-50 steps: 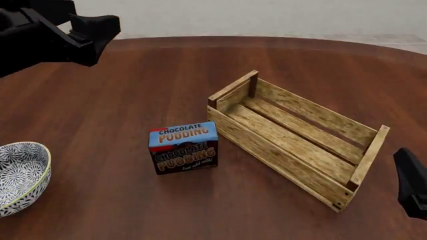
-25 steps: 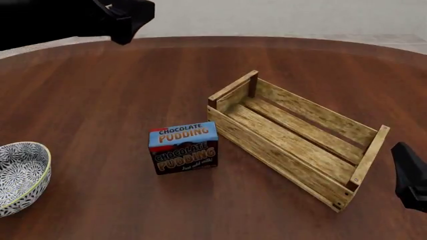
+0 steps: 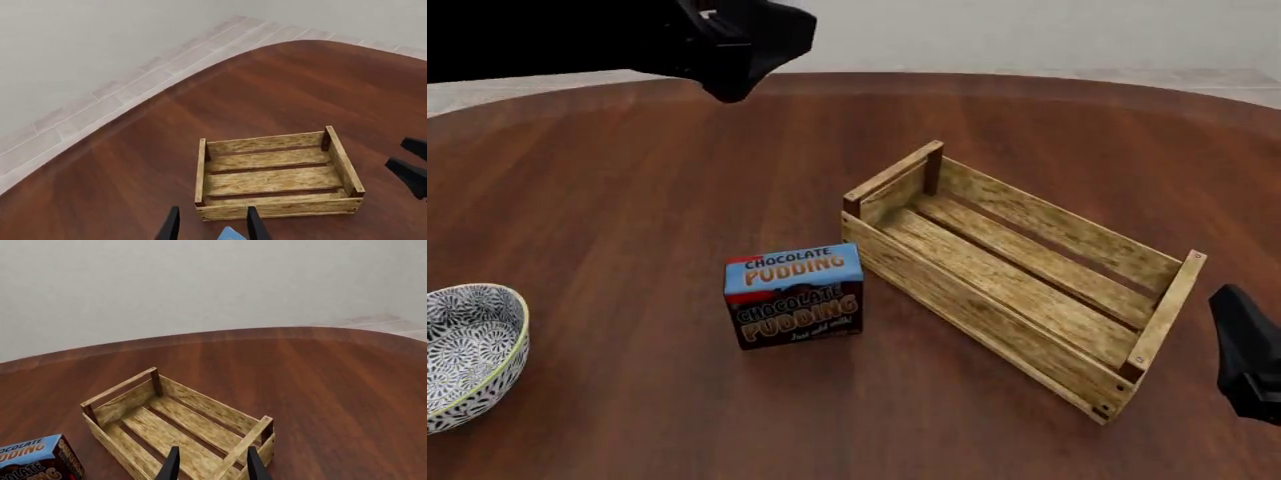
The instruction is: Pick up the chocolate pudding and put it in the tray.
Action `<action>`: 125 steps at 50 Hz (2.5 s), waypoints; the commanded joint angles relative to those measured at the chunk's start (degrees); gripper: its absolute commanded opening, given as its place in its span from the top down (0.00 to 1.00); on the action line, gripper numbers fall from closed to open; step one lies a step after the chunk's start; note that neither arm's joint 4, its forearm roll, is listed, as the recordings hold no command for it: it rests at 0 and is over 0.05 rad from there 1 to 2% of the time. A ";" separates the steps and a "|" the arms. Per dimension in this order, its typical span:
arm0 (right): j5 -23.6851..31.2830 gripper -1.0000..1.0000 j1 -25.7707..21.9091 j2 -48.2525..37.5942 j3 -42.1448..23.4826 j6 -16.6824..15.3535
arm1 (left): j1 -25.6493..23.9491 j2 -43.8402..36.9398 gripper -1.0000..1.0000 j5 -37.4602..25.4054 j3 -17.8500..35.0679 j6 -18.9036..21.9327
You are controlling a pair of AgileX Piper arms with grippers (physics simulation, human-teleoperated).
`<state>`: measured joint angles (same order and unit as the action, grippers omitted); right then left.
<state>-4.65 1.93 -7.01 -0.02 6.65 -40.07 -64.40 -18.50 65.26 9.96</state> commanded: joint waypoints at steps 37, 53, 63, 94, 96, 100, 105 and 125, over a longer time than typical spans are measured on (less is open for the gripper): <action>-0.10 0.00 -0.47 -0.26 0.01 -0.38 | -9.47 -2.83 0.00 -18.20 8.60 4.52; -0.18 0.00 -0.65 -0.46 0.01 -0.56 | -9.51 -5.05 0.00 -22.47 13.00 6.87; -0.94 0.00 -0.77 -1.19 0.01 -0.44 | -10.59 -5.65 0.00 -23.45 11.69 7.82; 1.98 0.00 -1.75 3.65 -0.05 -0.19 | -7.04 -10.29 0.00 -22.12 10.85 9.85; 1.95 0.00 -1.80 3.61 -0.04 -0.26 | -6.57 -10.70 0.00 -21.60 10.51 10.04; 1.60 0.00 -1.83 3.31 -0.04 -0.14 | -5.84 -11.54 0.00 -20.66 9.78 10.56; 1.63 0.00 -1.77 3.34 -0.01 -0.16 | -5.22 -12.20 0.00 -19.81 9.14 11.47; 2.61 0.00 -1.86 4.51 -0.05 -0.47 | -3.96 -15.01 0.00 -20.00 10.83 13.50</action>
<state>-2.87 -0.09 -3.49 -0.07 6.10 -44.75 -77.91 -38.54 75.27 22.37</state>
